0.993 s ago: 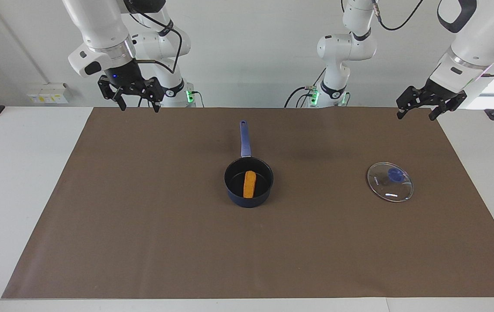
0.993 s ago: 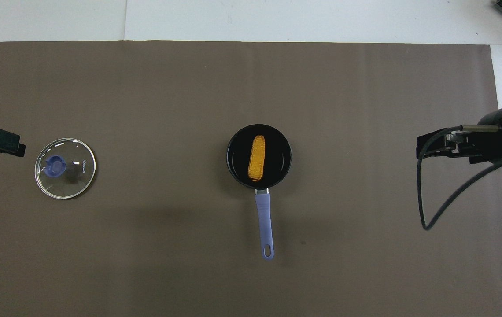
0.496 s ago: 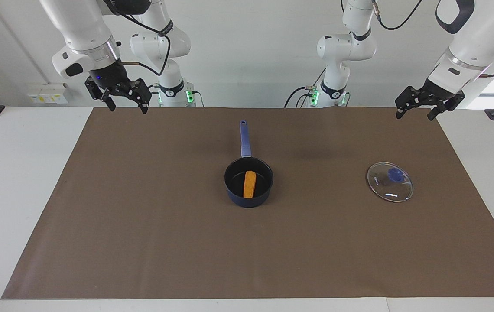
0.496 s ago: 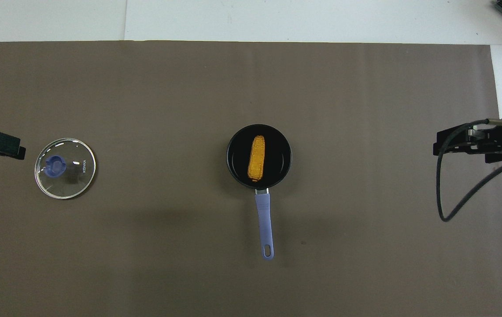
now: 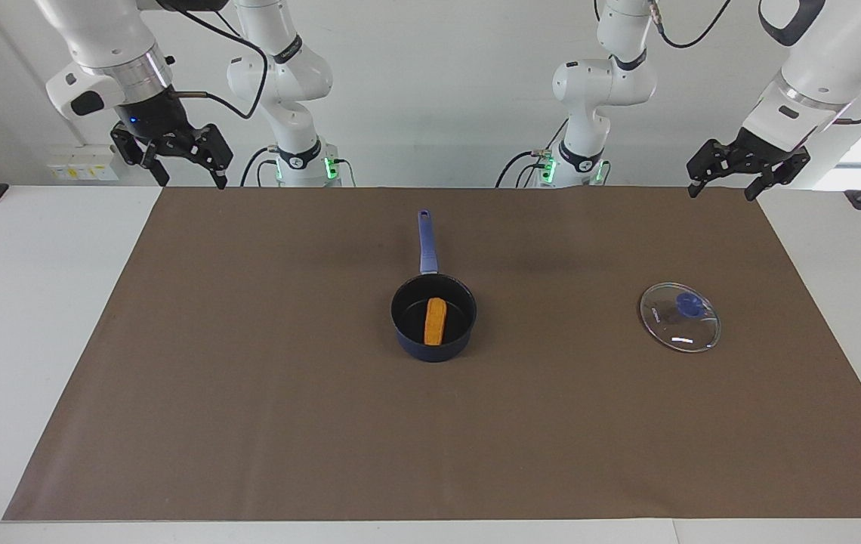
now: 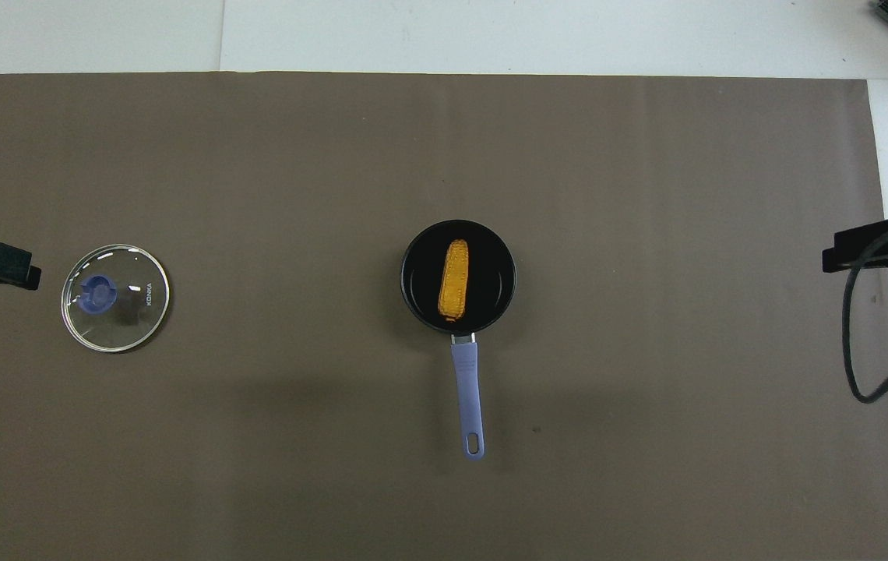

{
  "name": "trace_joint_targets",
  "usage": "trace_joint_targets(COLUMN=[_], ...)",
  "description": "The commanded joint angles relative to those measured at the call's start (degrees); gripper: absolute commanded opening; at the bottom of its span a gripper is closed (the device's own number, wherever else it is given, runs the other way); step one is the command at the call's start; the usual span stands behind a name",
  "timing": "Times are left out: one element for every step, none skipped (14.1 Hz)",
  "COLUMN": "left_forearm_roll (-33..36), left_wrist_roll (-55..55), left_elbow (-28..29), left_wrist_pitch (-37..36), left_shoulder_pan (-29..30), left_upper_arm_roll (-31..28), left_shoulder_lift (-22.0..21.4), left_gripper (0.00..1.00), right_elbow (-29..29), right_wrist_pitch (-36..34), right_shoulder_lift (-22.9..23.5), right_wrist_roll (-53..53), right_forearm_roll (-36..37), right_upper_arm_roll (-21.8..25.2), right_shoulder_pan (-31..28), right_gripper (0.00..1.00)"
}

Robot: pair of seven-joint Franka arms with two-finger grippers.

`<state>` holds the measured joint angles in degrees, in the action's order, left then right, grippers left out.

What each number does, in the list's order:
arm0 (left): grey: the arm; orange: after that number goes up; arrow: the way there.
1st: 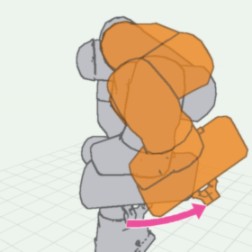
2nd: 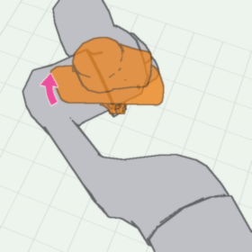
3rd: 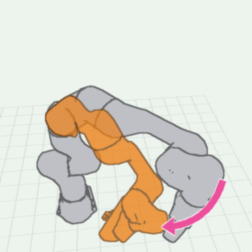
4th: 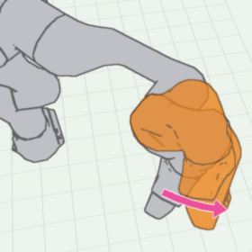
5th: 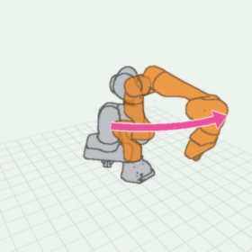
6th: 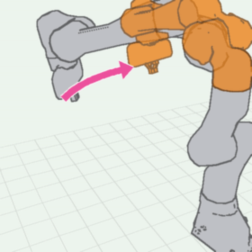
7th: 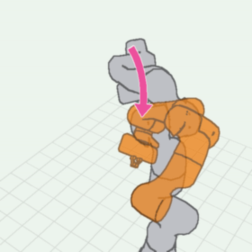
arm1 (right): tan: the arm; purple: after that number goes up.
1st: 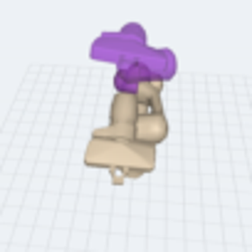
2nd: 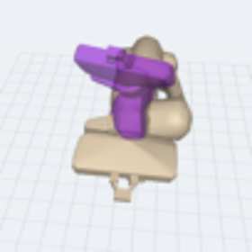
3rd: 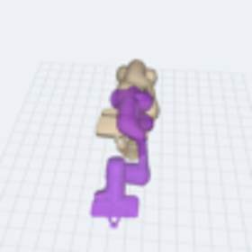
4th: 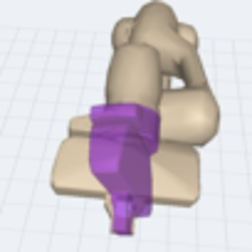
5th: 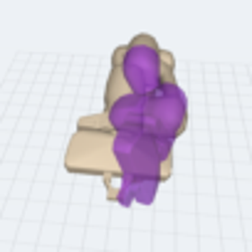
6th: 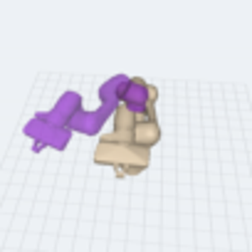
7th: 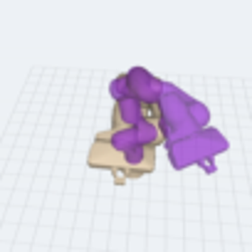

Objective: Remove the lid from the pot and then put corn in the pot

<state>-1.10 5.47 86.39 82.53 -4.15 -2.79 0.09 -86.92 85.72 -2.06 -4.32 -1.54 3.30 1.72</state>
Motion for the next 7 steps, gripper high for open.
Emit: trace_joint_targets(left_forearm_roll=[0.7,0.6,0.6,0.6,0.6,0.6,0.6], left_wrist_roll=[0.8,0.8,0.8,0.8,0.8,0.8,0.7], left_elbow=[-0.3,-0.3,-0.2,-0.2,-0.2,-0.2,-0.2], left_wrist_pitch=[-0.7,-0.7,-0.7,-0.8,-0.8,-0.8,-0.9], left_shoulder_pan=[-0.1,-0.1,-0.1,-0.2,-0.2,-0.1,-0.1], left_upper_arm_roll=[-0.1,-0.1,-0.1,-0.2,-0.1,-0.2,-0.2], left_shoulder_lift=[-0.6,-0.6,-0.6,-0.6,-0.6,-0.6,-0.6], left_gripper=[1.00,1.00,1.00,1.00,1.00,1.00,1.00], right_elbow=[-0.4,-0.6,-0.4,-0.1,0.1,0.0,0.1], right_wrist_pitch=[-0.2,-0.2,-0.1,-0.1,-0.3,-0.5,-0.5], right_shoulder_lift=[-0.8,-1.0,-0.8,-0.6,-0.5,-0.6,-0.6], right_wrist_roll=[1.6,1.2,1.4,1.9,2.3,3.4,4.2], right_forearm_roll=[0.1,0.5,1.6,3.5,4.0,4.1,4.0], right_upper_arm_roll=[-0.4,-0.5,-0.4,-0.6,-0.6,-0.6,-0.6], right_shoulder_pan=[-0.7,-0.5,-0.3,-0.4,-0.5,-0.4,-0.4], right_gripper=[1.00,1.00,1.00,1.00,1.00,1.00,1.00])
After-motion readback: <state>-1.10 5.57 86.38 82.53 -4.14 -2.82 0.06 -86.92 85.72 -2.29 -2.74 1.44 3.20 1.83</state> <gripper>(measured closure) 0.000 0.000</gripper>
